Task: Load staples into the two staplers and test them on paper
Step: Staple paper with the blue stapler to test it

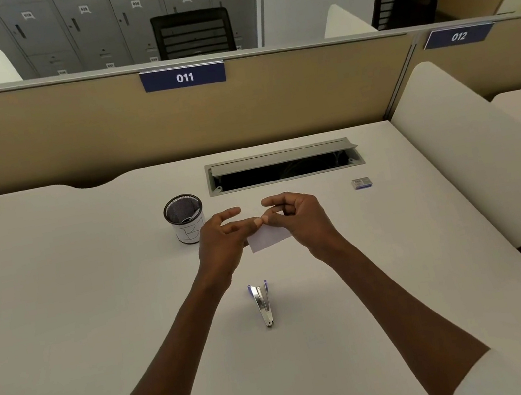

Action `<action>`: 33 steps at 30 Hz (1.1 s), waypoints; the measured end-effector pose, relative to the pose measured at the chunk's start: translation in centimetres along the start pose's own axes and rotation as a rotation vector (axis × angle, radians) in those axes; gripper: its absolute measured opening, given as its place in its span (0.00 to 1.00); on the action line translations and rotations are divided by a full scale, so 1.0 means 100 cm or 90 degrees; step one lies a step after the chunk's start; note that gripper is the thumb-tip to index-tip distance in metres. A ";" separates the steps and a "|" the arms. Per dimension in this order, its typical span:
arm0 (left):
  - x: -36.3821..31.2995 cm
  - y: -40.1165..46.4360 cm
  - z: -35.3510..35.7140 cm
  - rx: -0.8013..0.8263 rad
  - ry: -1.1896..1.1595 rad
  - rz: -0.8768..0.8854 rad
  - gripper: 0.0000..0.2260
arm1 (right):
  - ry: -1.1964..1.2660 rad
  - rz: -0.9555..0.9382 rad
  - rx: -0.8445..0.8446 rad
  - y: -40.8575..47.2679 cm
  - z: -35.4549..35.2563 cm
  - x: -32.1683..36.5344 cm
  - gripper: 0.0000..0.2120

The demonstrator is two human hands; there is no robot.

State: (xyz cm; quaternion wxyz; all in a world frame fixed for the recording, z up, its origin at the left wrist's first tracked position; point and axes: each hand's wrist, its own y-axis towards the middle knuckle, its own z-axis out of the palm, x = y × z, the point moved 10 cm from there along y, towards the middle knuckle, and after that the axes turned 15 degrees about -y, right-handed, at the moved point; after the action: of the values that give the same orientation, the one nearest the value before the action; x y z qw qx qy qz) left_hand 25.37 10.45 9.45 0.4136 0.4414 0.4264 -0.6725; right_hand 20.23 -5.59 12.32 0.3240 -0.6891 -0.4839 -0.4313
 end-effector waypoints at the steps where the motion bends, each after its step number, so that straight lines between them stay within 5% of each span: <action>1: 0.001 0.000 0.000 -0.003 -0.001 -0.002 0.26 | 0.002 -0.001 0.004 0.000 0.000 0.000 0.10; 12: 0.003 0.003 -0.002 -0.018 0.000 0.021 0.29 | 0.002 0.008 0.039 0.008 -0.012 -0.004 0.09; 18: -0.005 0.008 -0.024 -0.049 0.015 0.030 0.30 | 0.089 0.044 -0.048 0.015 -0.060 -0.018 0.10; 27: -0.007 0.006 -0.003 -0.015 0.046 0.043 0.29 | -0.133 -0.088 0.079 0.012 -0.012 0.011 0.12; 33: -0.009 0.005 -0.004 -0.015 0.065 0.058 0.29 | -0.150 -0.088 0.064 0.013 -0.010 0.013 0.09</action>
State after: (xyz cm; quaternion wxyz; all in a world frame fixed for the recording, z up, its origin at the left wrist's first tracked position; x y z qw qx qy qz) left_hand 26.14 10.81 10.16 0.4263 0.4896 0.4342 -0.6245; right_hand 21.37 -6.35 13.85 0.2686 -0.6827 -0.5859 -0.3441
